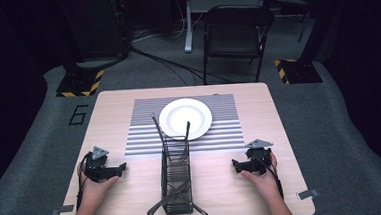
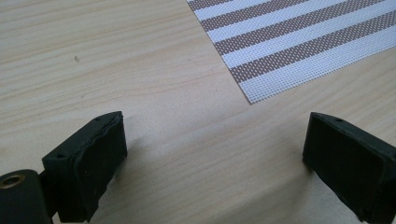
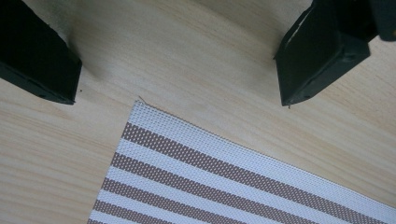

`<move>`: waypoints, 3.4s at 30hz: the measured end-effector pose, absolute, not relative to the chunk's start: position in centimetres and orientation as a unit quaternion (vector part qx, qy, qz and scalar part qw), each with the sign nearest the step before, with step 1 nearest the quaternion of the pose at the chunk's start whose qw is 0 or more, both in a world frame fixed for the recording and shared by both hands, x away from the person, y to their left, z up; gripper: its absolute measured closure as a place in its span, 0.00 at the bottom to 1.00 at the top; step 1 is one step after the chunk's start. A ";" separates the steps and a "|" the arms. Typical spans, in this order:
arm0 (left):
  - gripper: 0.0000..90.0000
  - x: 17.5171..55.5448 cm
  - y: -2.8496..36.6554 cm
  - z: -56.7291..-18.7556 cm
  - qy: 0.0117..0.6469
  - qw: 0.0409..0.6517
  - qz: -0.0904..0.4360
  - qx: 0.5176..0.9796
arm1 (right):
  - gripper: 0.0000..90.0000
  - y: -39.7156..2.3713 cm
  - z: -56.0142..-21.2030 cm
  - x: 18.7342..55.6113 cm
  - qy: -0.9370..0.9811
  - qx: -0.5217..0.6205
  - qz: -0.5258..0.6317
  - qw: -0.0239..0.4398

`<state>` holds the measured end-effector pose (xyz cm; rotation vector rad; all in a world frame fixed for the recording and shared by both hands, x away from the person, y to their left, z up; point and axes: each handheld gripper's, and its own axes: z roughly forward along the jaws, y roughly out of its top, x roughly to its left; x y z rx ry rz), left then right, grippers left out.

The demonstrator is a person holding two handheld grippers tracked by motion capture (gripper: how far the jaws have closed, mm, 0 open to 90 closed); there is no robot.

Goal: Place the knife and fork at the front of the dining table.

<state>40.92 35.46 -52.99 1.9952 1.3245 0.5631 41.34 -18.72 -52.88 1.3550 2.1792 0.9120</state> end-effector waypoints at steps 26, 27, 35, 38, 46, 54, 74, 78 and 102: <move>0.07 40.9 35.3 -53.0 0.505 0.334 0.218 0.765 | 0.00 -18.6 -52.9 41.3 0.779 0.493 0.327 0.208; 0.07 40.9 35.3 -53.0 0.506 0.335 0.219 0.764 | 0.00 -18.6 -52.9 41.3 0.779 0.492 0.327 0.208; 0.07 40.9 35.3 -53.0 0.505 0.333 0.217 0.766 | 0.00 -18.6 -52.9 41.3 0.779 0.493 0.327 0.208; 0.07 40.9 35.3 -53.1 0.506 0.336 0.220 0.763 | 0.01 -18.6 -52.9 41.2 0.775 0.497 0.328 0.210; 0.07 40.9 35.3 -53.1 0.506 0.336 0.220 0.763 | 0.22 -17.7 -51.5 40.7 0.777 0.491 0.332 0.212; 0.07 40.9 35.3 -53.0 0.505 0.336 0.218 0.765 | 0.40 -16.1 -49.6 39.8 0.795 0.453 0.352 0.197; 0.07 40.9 35.3 -53.0 0.505 0.334 0.218 0.765 | 0.51 -13.1 -45.1 39.6 0.808 0.412 0.396 0.143; 0.07 40.8 35.3 -53.0 0.506 0.334 0.217 0.765 | 0.53 -12.3 -44.1 39.9 0.814 0.399 0.399 0.136; 0.07 40.8 35.3 -53.0 0.504 0.335 0.216 0.766 | 0.61 -6.5 -39.1 41.8 0.828 0.339 0.437 0.096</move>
